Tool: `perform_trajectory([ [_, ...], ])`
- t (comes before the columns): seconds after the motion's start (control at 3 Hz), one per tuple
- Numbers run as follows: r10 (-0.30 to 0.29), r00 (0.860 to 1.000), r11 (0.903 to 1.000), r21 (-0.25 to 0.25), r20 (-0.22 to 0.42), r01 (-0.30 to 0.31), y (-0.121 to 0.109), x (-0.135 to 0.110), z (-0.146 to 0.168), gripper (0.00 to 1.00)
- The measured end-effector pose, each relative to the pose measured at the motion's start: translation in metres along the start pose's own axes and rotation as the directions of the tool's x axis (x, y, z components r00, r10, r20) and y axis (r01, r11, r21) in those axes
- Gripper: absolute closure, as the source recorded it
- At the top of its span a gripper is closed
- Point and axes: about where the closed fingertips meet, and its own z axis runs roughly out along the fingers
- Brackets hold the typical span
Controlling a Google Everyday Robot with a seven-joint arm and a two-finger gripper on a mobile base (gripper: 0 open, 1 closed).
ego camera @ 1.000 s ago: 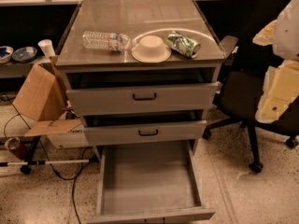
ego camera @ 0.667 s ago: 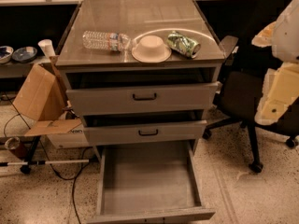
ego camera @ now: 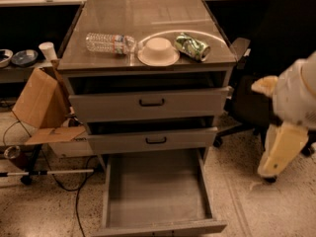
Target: Close bottom drawer
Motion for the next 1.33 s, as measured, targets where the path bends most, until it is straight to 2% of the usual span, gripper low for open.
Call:
perform_trajectory([
  [0.33, 0.021, 0.994, 0.9994, -0.03, 0.104, -0.018, 0.053, -0.004, 0.079, 0.0],
  [0.67, 0.064, 0.986, 0.9911, -0.125, 0.156, -0.045, 0.101, -0.011, 0.173, 0.0],
  [1.0, 0.135, 0.978, 0.9552, -0.283, 0.158, -0.086, 0.167, -0.014, 0.282, 0.0],
  [1.33, 0.22, 0.965, 0.9235, -0.349, 0.142, -0.159, 0.205, -0.001, 0.32, 0.0],
])
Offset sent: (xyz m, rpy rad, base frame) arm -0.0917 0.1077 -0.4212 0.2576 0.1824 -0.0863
